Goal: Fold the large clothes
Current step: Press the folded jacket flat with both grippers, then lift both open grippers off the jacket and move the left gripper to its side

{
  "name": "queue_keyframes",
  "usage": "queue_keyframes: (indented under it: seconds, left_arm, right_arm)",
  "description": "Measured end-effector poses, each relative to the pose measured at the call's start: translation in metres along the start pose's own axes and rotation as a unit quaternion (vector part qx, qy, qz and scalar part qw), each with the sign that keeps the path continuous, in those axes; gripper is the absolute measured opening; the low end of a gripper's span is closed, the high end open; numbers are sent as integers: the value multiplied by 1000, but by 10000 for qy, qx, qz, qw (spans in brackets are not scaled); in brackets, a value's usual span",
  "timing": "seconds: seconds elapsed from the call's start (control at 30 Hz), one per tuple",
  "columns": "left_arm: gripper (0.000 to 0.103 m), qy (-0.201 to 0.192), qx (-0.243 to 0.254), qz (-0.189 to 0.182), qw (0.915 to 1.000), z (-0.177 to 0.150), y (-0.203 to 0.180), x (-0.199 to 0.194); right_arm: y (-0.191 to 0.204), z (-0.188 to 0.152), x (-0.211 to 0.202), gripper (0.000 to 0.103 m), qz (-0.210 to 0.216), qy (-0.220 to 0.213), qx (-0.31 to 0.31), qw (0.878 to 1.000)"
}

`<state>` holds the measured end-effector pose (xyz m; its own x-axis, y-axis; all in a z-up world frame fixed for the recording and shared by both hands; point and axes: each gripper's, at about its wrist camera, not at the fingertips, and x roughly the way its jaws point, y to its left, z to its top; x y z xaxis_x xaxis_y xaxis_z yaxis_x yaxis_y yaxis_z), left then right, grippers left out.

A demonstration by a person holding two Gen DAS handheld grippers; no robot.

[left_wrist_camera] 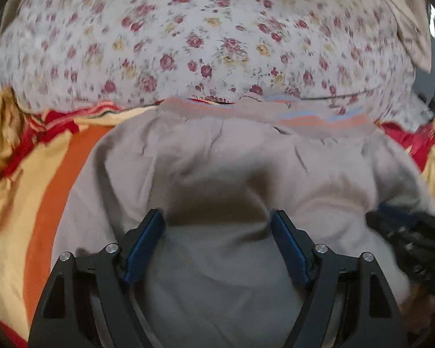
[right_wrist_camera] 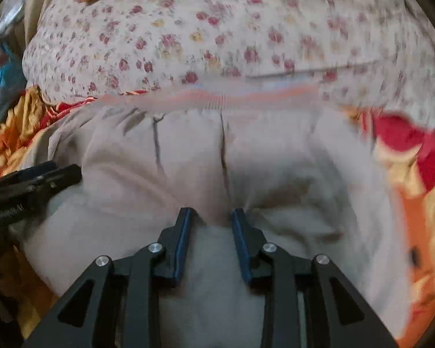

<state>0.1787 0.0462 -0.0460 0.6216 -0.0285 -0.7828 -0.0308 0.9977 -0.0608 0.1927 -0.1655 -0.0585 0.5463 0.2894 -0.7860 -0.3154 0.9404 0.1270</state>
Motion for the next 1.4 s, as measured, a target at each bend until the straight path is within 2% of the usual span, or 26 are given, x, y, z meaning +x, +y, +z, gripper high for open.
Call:
queue_keyframes:
  seconds: [0.3, 0.67, 0.9, 1.0, 1.07, 1.17, 1.23, 1.3, 1.37, 1.4]
  left_arm:
    - [74, -37, 121, 26, 9999, -10, 2, 0]
    - [75, -108, 95, 25, 9999, -11, 2, 0]
    - [75, -228, 78, 44, 9997, -12, 2, -1]
    - [75, -229, 70, 37, 9997, -12, 2, 0]
    - [75, -236, 57, 22, 9997, -12, 2, 0]
    - [75, -240, 54, 28, 9997, -12, 1, 0]
    - [75, -245, 48, 24, 9997, -13, 2, -1]
    - [75, -245, 47, 23, 9997, -13, 1, -1]
    - [75, -267, 25, -9, 9996, -13, 1, -1]
    - [75, -276, 14, -34, 9996, -13, 2, -2]
  right_arm:
    - [7, -5, 2, 37, -102, -118, -143, 9998]
    - [8, -7, 1, 39, -131, -280, -173, 9994]
    - [8, -6, 1, 39, -123, -247, -174, 9995]
    - [4, -2, -6, 39, 24, -153, -94, 9998]
    - [-2, 0, -21, 39, 17, -350, 67, 9994]
    - [-17, -1, -59, 39, -296, -880, 219, 9954]
    - [-32, -10, -76, 39, -418, -1012, 465, 9929]
    - [-46, -18, -72, 42, -302, -704, 746, 9943]
    - [-60, -28, -50, 42, -113, -101, 985, 9950]
    - [-62, -29, -45, 42, -55, -55, 985, 9951]
